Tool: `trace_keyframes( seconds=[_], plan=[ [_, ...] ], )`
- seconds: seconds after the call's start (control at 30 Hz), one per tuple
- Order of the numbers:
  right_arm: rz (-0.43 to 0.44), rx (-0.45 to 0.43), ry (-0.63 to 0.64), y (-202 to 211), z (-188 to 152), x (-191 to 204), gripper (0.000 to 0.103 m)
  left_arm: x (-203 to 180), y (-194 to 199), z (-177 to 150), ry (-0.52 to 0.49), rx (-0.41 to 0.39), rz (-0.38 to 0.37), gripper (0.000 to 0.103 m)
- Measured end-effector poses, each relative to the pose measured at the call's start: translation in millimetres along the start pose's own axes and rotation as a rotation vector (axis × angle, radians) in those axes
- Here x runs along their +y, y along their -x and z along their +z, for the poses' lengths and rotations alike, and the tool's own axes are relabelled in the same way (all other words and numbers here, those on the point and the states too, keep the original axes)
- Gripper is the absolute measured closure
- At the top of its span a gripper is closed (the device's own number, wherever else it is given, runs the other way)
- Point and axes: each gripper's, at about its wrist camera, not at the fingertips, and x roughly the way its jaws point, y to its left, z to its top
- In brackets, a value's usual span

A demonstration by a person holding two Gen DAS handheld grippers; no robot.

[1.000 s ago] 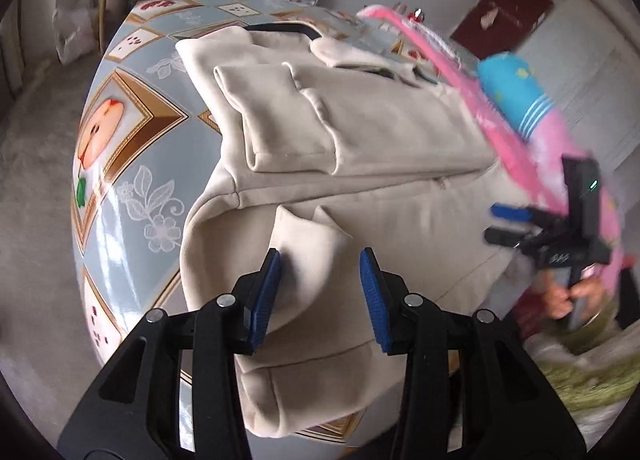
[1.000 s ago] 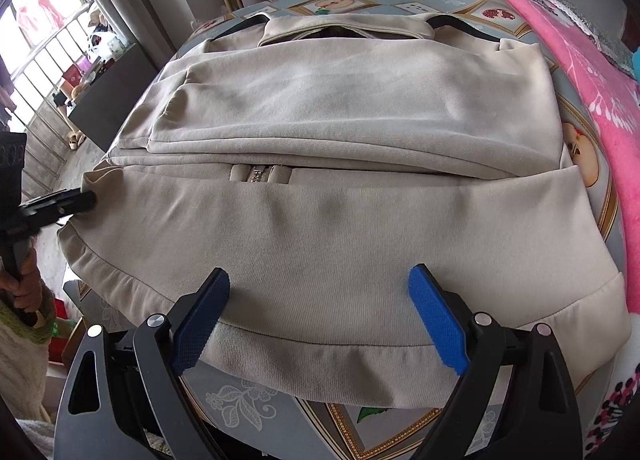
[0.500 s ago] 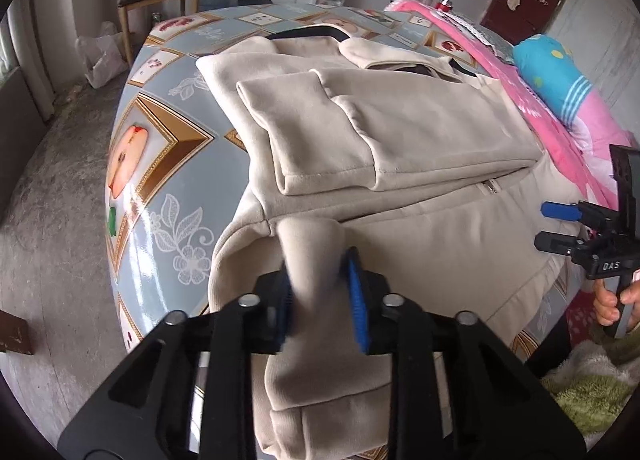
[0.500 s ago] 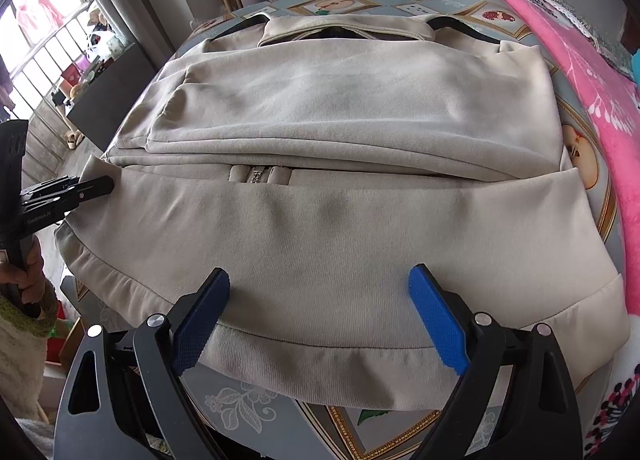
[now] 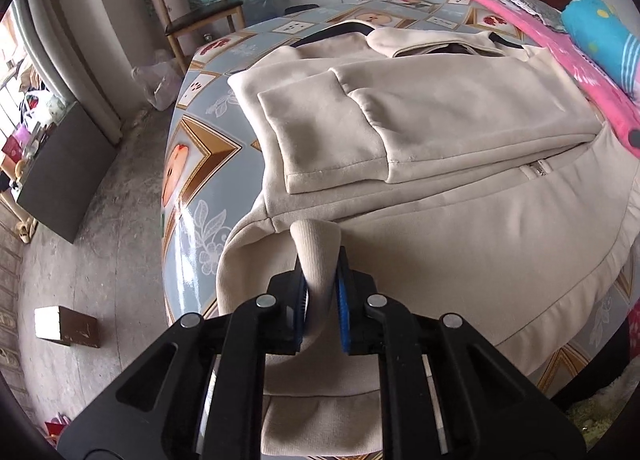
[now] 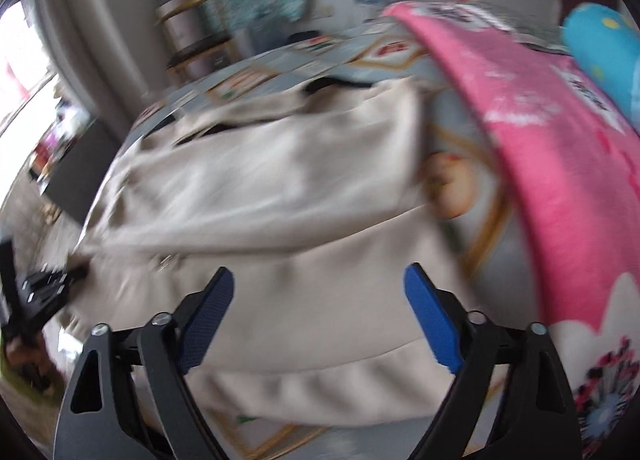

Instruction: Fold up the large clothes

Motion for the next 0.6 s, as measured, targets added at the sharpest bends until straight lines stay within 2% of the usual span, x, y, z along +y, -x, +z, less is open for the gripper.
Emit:
trace_keyframes(
  seconds=[0.1,0.3,0.5,0.6],
  plan=[
    [-0.039,0.003,-0.037,-7.7,11.0,-20.9,0.029,2.2,-0.1,-0.1,0.009,0.003,-0.008,0.091],
    [-0.006,0.062,-0.075,-28.7,15.0,-38.8,0.03,1.4,-1.0,-0.4,0.006,0.003,-0.005,0.091],
    [0.099,0.123,-0.088,-29.8,1.9,-41.3,0.034,1.0,-2.6,0.2,0.0,0.007,0.0,0.091],
    [0.179,0.142,-0.121,-26.2,1.4,-49.9,0.034,-0.4,-2.3,0.0,-0.003,0.004,0.002,0.091]
  ],
)
